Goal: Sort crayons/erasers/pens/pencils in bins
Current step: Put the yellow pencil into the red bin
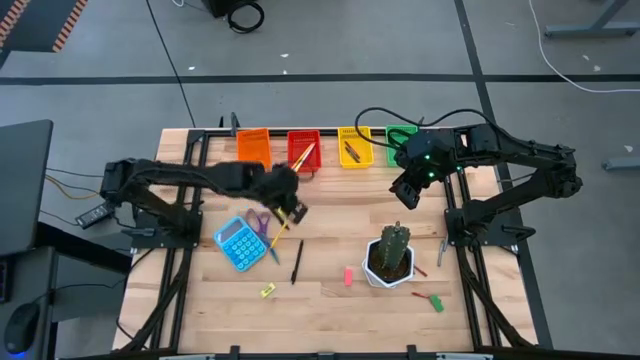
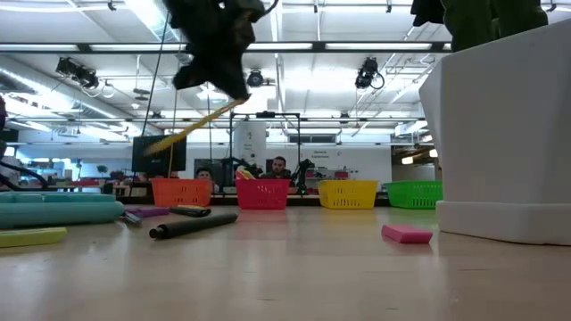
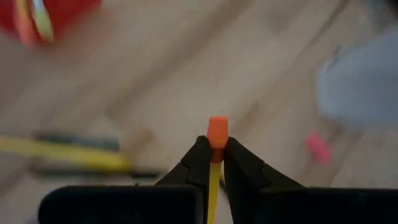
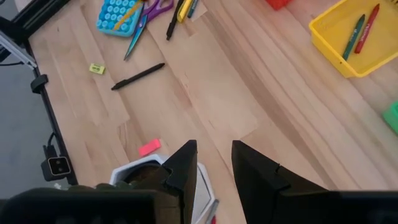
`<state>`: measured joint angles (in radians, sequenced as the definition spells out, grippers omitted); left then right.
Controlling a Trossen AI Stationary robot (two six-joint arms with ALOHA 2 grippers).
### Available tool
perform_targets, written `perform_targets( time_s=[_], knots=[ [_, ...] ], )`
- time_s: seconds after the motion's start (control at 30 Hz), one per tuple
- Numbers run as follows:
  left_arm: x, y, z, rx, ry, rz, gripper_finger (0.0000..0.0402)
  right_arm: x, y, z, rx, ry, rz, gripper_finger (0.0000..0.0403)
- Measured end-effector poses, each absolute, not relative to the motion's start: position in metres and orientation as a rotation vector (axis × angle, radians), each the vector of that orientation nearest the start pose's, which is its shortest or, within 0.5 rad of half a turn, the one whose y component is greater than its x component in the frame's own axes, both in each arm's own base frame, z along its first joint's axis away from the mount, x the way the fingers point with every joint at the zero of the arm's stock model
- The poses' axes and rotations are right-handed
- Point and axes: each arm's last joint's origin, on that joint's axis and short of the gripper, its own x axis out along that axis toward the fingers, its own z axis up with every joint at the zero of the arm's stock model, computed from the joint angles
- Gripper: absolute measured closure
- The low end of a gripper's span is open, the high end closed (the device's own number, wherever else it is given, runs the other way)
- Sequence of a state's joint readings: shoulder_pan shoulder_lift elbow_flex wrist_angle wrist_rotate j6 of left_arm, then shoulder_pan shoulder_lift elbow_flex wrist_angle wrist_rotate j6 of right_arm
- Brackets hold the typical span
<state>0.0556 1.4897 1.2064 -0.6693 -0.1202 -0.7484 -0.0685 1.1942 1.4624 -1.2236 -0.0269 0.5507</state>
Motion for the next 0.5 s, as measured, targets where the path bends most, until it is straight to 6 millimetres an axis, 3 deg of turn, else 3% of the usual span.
perform_targets(
  time_s=[0.2,0.37,0.5],
  knots=[
    [0.307,0.058,0.295,-0.551,0.660,0.549,0.0351,0.199,-0.013,0.393,0.566,0.920,-0.306,0.0295],
    [0.312,0.083,0.307,-0.368,0.513,0.582,0.0359,0.198,-0.013,0.393,0.593,0.912,-0.335,0.0295],
    [0.313,0.100,0.319,-0.340,0.365,0.650,0.0362,0.199,-0.014,0.393,0.617,0.902,-0.369,0.0295]
  ],
)
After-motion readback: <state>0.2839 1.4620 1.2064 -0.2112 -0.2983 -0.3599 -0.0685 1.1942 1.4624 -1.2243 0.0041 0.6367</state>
